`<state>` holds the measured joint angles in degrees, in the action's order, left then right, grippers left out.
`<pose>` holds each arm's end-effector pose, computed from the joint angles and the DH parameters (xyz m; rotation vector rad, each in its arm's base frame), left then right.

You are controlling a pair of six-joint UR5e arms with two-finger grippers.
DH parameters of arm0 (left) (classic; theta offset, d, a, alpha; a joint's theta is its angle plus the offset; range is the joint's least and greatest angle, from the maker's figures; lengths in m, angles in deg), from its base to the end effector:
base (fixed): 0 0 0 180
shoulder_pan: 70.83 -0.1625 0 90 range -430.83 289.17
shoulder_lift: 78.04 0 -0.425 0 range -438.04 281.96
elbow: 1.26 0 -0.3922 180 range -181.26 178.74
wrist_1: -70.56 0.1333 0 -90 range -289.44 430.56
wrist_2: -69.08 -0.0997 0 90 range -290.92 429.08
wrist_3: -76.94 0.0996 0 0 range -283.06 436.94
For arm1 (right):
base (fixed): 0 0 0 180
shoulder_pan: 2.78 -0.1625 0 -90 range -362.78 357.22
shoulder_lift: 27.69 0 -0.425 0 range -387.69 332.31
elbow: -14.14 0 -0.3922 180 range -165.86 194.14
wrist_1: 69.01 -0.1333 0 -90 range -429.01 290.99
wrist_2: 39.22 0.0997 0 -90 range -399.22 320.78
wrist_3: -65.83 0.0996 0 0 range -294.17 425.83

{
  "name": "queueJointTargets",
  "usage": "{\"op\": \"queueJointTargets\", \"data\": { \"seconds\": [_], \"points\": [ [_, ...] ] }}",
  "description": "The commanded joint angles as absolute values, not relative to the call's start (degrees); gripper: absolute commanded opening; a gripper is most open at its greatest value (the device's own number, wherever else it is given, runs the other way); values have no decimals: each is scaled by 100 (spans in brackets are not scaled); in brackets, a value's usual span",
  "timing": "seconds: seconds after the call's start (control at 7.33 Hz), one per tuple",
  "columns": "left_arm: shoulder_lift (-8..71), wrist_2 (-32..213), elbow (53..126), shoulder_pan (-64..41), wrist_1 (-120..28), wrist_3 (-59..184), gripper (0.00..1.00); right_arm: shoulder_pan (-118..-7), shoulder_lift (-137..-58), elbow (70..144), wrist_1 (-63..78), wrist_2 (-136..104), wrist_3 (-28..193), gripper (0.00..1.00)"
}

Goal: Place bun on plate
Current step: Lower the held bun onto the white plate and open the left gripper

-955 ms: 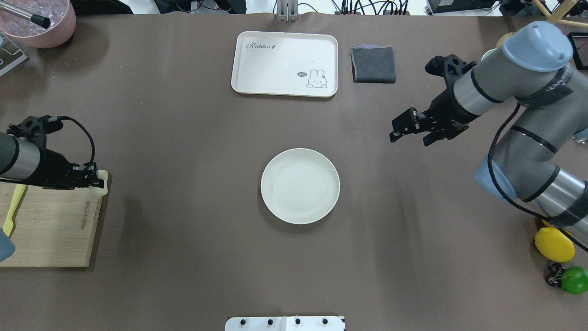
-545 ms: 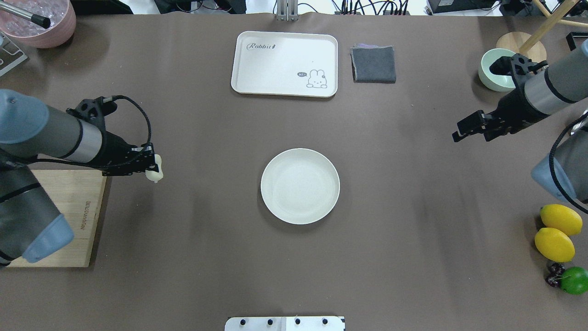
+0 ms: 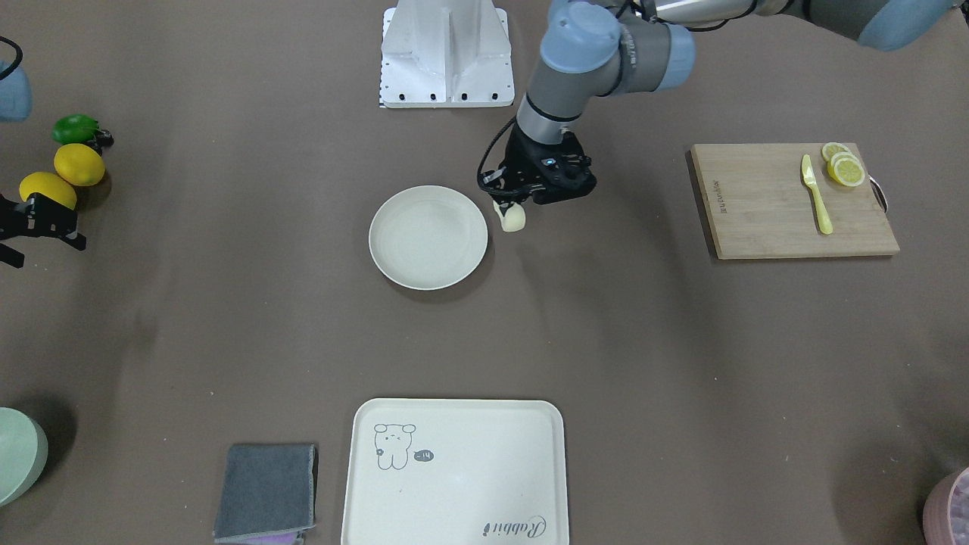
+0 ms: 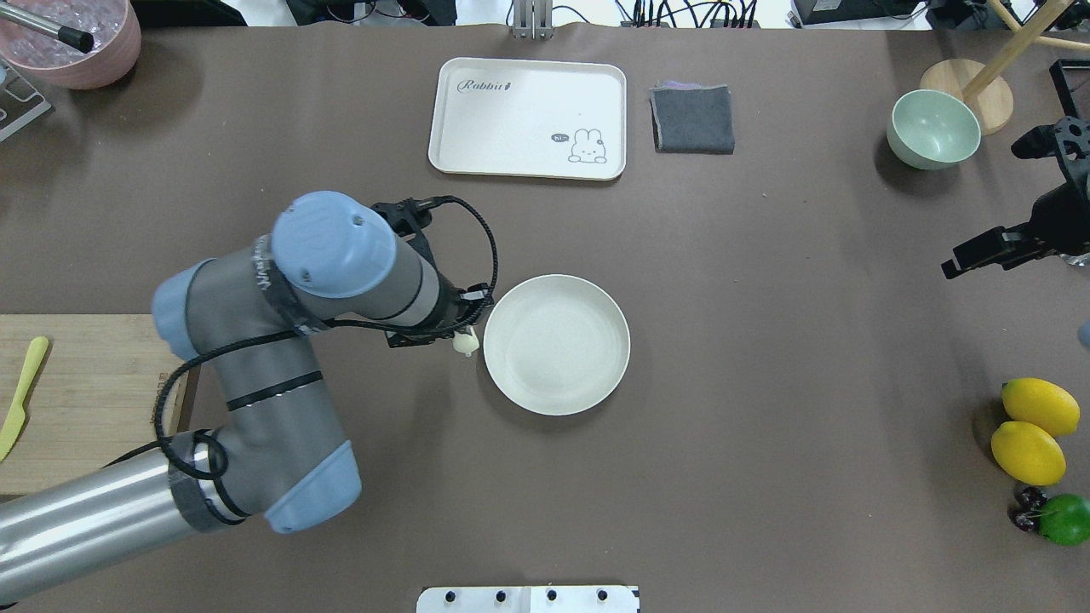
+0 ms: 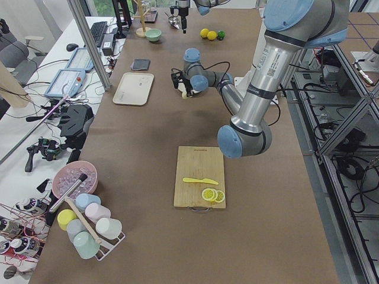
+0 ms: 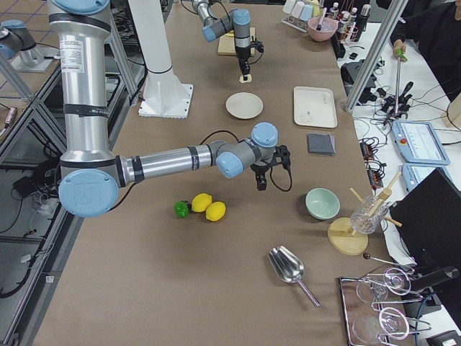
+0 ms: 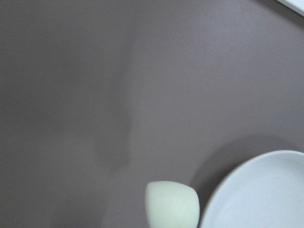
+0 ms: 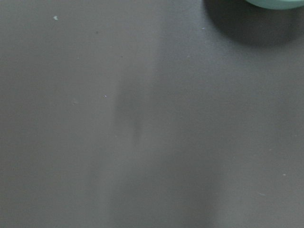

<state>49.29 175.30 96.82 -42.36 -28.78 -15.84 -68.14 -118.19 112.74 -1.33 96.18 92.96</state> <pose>0.5375 -0.4115 0.1949 -0.0439 0.9885 -0.3653 -0.1542 -0.4859 0.5420 0.1145 -0.9145 -0.1699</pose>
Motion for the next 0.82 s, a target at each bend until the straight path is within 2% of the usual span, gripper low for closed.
{"op": "queueJointTargets", "data": {
  "seconds": [0.0,0.27,0.68],
  "points": [
    [5773,17044,8710,-4629,-2866,-1711,12,-6879,-11945,11266,-133,9534,9158,100],
    [6063,16866,8288,-4763,-2963,-1711,14,-6861,-11963,11275,-133,9507,9158,100],
    [6100,16866,8048,-4789,-3271,-1702,40,-6844,-11963,11284,-142,9472,9158,100]
  ]
}}
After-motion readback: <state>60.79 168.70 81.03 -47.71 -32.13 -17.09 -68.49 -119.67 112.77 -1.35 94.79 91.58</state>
